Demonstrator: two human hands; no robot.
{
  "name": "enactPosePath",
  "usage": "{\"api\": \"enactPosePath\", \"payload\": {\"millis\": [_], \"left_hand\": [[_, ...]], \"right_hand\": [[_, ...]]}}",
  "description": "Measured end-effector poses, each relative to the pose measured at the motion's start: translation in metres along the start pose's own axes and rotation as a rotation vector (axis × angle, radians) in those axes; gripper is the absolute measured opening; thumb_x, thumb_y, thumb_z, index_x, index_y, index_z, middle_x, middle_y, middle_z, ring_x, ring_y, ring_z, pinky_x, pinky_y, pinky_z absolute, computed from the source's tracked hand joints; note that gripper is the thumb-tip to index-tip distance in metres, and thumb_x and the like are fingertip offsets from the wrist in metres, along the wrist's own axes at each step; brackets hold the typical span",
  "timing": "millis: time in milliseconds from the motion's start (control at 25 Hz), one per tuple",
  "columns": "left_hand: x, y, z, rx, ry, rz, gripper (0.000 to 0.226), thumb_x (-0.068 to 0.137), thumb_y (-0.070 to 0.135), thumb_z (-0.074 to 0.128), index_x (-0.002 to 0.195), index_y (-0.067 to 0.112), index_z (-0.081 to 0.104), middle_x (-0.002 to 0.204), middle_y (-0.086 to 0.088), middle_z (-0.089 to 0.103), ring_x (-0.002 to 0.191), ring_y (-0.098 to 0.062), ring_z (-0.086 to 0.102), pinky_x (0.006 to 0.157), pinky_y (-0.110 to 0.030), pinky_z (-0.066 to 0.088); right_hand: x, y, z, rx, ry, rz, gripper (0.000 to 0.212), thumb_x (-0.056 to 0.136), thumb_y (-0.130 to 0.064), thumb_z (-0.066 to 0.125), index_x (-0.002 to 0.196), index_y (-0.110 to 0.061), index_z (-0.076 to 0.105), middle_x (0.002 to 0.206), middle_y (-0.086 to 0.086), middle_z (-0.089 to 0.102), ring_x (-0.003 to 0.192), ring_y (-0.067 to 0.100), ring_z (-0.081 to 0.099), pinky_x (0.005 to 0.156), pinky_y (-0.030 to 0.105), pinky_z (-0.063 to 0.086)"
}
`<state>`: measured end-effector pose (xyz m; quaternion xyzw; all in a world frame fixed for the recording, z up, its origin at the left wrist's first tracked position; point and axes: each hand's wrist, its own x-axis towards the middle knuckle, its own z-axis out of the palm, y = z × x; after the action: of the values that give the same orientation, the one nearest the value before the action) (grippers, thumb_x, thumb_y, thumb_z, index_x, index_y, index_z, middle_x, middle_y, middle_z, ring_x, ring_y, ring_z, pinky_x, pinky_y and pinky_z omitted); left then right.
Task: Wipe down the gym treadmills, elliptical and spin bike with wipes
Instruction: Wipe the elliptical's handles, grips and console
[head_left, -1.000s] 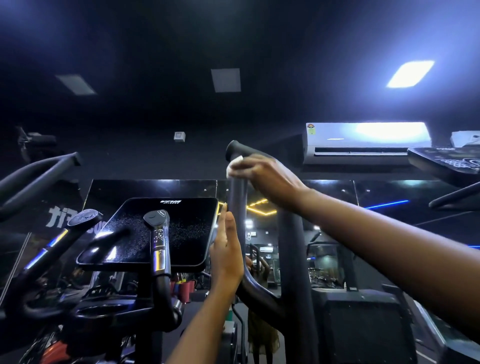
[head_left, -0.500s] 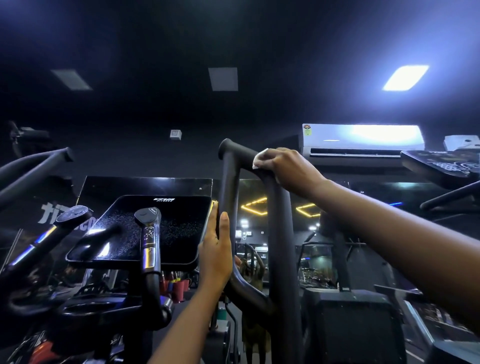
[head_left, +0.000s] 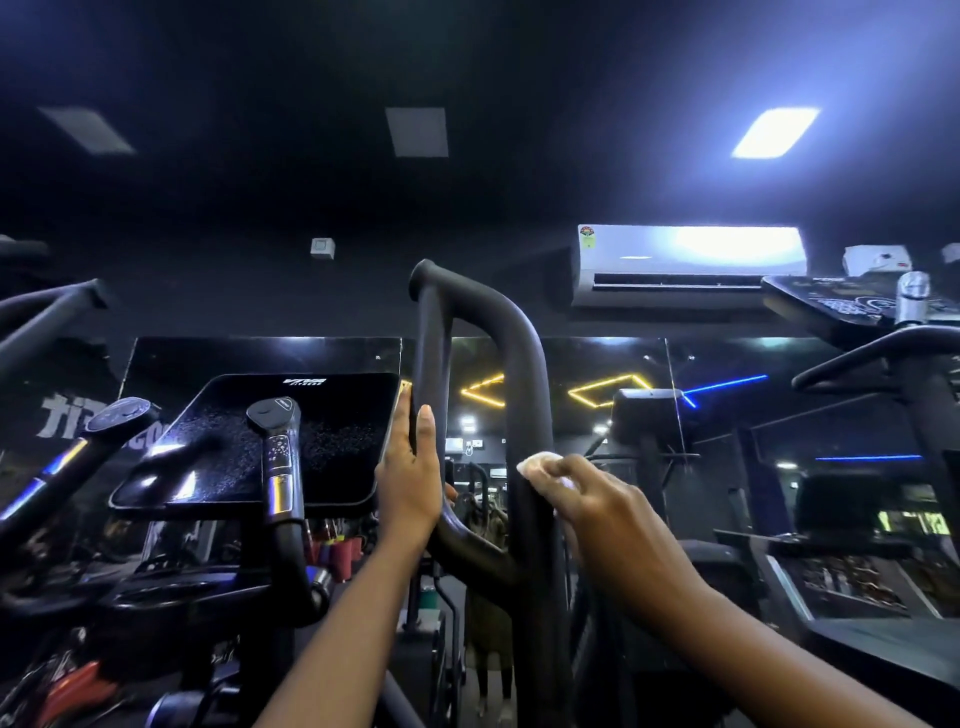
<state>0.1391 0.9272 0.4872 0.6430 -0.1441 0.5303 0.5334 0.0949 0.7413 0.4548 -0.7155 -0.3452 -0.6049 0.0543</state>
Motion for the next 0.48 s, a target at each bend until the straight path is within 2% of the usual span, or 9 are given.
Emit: {"api": "enactPosePath", "payload": {"millis": [80,160,240,360,440,480], "left_hand": [[-0.001,0.001,-0.001,-0.014,0.002,-0.004,0.058,0.092,0.057,0.03,0.148,0.042,0.022,0.123,-0.019,0.06,0.056,-0.018,0.063,0.045,-0.024,0.05],[-0.001,0.002,-0.001,-0.032,0.004,-0.008,0.052,0.097,0.05,0.032,0.148,0.042,0.023,0.117,-0.017,0.062,0.04,-0.01,0.055,0.039,-0.019,0.045],[-0.002,0.004,-0.001,-0.039,-0.005,-0.028,0.051,0.097,0.05,0.033,0.147,0.044,0.023,0.115,-0.015,0.062,0.041,-0.012,0.055,0.039,-0.019,0.046],[-0.003,0.006,-0.002,-0.033,0.005,-0.049,0.049,0.098,0.049,0.034,0.146,0.046,0.022,0.103,-0.015,0.065,0.051,-0.02,0.06,0.047,-0.026,0.052],[-0.004,0.003,-0.004,-0.004,-0.009,-0.037,0.049,0.099,0.049,0.033,0.146,0.048,0.02,0.095,-0.017,0.065,0.063,-0.031,0.064,0.059,-0.039,0.057],[-0.005,0.002,-0.005,-0.003,-0.018,-0.034,0.049,0.099,0.048,0.032,0.146,0.047,0.019,0.092,-0.016,0.064,0.066,-0.033,0.063,0.062,-0.041,0.057]], "right_hand": [[0.006,-0.002,-0.015,0.008,-0.016,-0.082,0.049,0.061,0.004,0.08,0.106,-0.012,0.07,0.096,0.003,0.068,0.076,0.022,0.07,0.06,0.027,0.057],[0.035,-0.001,-0.028,-0.006,0.003,-0.134,0.047,0.064,0.008,0.075,0.106,-0.012,0.07,0.101,0.005,0.07,0.082,0.023,0.069,0.066,0.031,0.058],[0.078,0.001,-0.03,-0.105,-0.026,-0.105,0.044,0.073,0.007,0.064,0.112,-0.014,0.066,0.111,0.004,0.066,0.095,0.025,0.064,0.071,0.036,0.057],[0.111,0.004,-0.014,-0.342,-0.183,-0.081,0.031,0.094,-0.005,0.041,0.119,-0.014,0.057,0.122,0.001,0.054,0.111,0.02,0.048,0.074,0.029,0.049],[0.099,0.001,-0.007,-0.489,-0.278,-0.133,0.032,0.095,-0.005,0.036,0.12,-0.009,0.056,0.121,0.005,0.052,0.108,0.02,0.046,0.069,0.024,0.042],[0.088,-0.002,-0.008,-0.567,-0.278,-0.174,0.031,0.091,-0.005,0.041,0.116,-0.007,0.059,0.115,0.007,0.055,0.099,0.018,0.051,0.067,0.021,0.042]]}}
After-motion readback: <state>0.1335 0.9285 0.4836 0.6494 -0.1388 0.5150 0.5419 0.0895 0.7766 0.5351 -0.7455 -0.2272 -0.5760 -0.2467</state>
